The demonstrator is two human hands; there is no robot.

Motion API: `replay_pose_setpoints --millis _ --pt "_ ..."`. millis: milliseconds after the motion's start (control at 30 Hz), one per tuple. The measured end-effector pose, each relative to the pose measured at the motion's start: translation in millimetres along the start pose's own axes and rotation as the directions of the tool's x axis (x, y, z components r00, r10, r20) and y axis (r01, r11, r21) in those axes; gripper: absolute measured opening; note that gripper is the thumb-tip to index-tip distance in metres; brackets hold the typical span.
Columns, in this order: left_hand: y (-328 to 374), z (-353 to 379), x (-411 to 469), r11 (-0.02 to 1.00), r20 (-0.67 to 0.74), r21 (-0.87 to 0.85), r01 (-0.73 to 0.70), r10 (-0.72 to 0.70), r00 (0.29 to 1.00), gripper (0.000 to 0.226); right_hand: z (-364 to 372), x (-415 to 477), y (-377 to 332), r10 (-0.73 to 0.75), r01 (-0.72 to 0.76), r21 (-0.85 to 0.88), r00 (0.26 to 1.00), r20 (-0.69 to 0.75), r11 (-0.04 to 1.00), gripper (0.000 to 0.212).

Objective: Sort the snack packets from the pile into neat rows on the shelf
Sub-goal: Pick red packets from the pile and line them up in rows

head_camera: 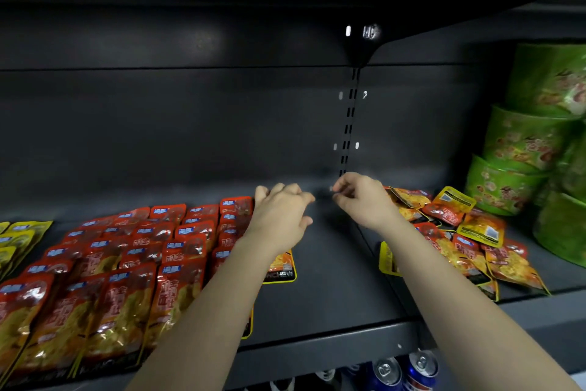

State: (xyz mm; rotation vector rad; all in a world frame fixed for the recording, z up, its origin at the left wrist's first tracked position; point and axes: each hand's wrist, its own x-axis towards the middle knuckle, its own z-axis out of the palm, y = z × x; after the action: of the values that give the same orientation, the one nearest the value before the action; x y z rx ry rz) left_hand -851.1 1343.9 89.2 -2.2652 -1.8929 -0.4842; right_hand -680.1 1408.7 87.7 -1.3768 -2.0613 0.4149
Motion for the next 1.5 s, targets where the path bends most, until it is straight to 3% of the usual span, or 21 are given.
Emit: replay_pose_setpoints --millis 467,667,833,1067,1233,1500 --pt "101.5 22.2 38.7 0.987 0.101 -0.048 -0.155 0.159 0.982 0.041 -69.6 -38.7 72.2 0.104 -0.111 -0.079 0.991 -0.083 0.991 0.015" --pt "123.3 27.4 56.4 0.988 0.095 -0.044 -0.149 0.152 0.984 0.035 -94.5 -59.7 84.6 0.169 -0.161 -0.165 0.985 0.039 0.973 0.028" --pt "127.5 39.0 53.1 0.991 0.006 -0.079 -0.105 0.106 0.994 0.035 -102.3 -73.2 83.4 0.297 -0.247 -0.237 0.932 0.206 0.94 0.057" --pt "116.6 46.9 48.1 0.986 -0.004 -0.154 -0.057 0.057 0.998 0.037 -99.6 -71.2 71.3 0.365 -0.355 -0.081 0.91 0.196 0.931 0.074" --pt "109.7 49.6 45.5 0.981 0.006 -0.19 -0.046 0.047 0.999 0.036 -99.0 -58.8 81.5 0.388 -0.397 0.21 0.918 0.084 0.893 0.063" --pt "109.4 53.1 43.1 0.973 0.042 -0.227 -0.052 0.063 0.997 0.031 -107.6 -42.2 81.3 0.368 -0.338 0.296 0.928 -0.051 0.893 0.016"
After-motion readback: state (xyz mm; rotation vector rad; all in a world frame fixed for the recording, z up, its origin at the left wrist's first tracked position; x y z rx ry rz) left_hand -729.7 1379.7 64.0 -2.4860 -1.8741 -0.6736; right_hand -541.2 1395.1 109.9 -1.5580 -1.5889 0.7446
